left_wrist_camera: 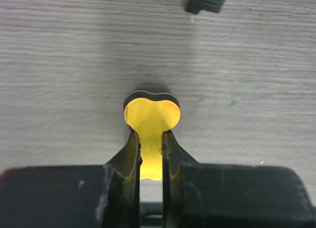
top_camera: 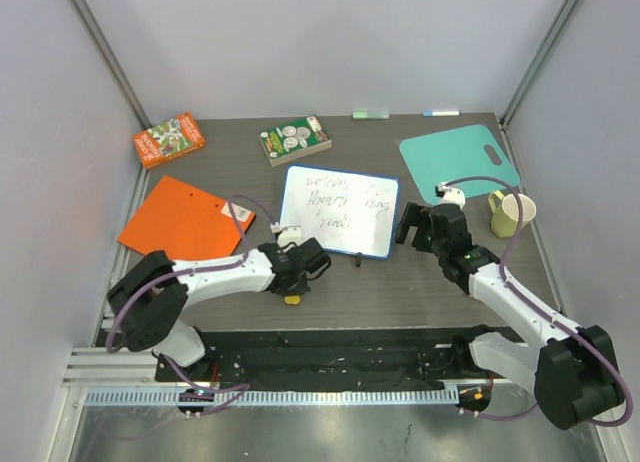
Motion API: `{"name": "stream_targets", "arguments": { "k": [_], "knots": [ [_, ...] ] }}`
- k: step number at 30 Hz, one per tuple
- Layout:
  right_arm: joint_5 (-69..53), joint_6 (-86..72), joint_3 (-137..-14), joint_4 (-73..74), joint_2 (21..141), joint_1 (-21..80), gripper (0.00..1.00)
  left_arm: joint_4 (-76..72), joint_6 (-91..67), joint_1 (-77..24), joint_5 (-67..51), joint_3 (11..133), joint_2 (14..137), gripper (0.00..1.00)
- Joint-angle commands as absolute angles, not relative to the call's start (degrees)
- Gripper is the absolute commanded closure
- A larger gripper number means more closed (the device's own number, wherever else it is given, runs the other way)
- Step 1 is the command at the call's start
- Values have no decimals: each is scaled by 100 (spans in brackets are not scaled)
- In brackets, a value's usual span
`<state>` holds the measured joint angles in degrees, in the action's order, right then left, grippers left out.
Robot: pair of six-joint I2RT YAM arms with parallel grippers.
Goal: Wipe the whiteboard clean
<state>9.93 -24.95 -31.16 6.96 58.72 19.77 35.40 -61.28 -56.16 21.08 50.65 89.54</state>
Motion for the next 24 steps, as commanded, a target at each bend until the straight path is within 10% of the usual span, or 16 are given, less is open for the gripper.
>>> {"name": "stream_targets", "arguments": {
  "k": [1,24],
  "knots": [
    [555,-2382,-3208,299,6099,1995,0,3884,-5978,-5634,2767,5036,7966,100],
    [-3250,-2478,-3514,-1608,6995,-219,9,3569,-3604,-4808,3437,6670,7628,100]
  ]
}}
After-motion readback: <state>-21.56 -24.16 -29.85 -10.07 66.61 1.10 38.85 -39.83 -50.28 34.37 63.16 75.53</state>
